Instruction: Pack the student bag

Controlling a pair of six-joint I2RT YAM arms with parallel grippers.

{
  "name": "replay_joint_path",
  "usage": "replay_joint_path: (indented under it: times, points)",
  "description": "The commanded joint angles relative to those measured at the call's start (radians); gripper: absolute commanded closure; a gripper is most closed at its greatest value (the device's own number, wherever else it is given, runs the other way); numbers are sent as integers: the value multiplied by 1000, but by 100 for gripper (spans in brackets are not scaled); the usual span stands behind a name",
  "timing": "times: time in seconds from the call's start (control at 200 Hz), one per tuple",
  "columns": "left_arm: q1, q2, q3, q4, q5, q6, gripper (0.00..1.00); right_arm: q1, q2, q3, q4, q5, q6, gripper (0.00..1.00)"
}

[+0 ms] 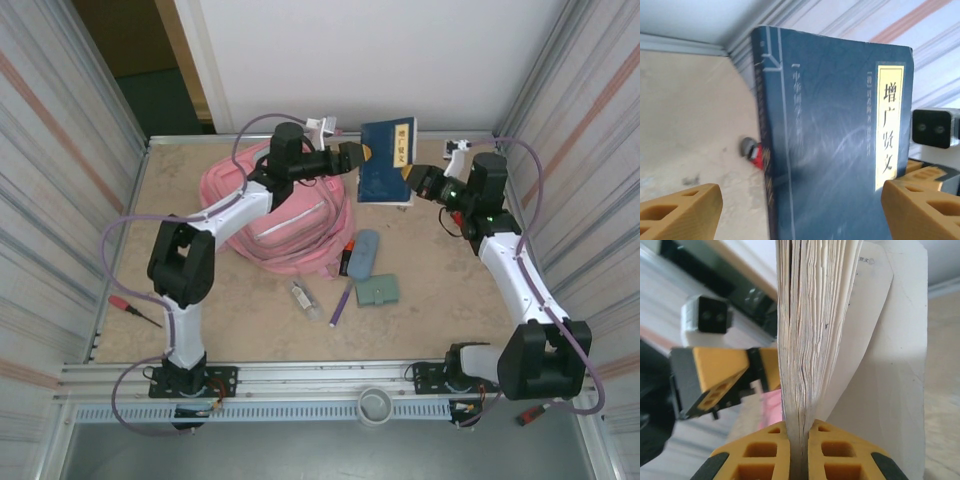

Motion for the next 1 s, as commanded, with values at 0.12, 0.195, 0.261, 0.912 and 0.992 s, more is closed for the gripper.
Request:
replay_joint_path:
  times: [0.12,0.195,0.261,0.912,0.992]
  points:
    - [20,-59,-83,236,214,-152,33,47,25,65,107,-172,28,100]
    - [31,-104,-127,266,221,-141,48,42,43,80,79,-183,-4,100]
    - [41,-146,-161,259,217,-116,59,36,59,88,66,-193,-19,100]
    - [68,-322,-329,305,198,-105,100,114,81,-3,224,-314,88,18]
    - [68,-331,-351,359,192,-145,100,136,117,-4,272,-328,120,18]
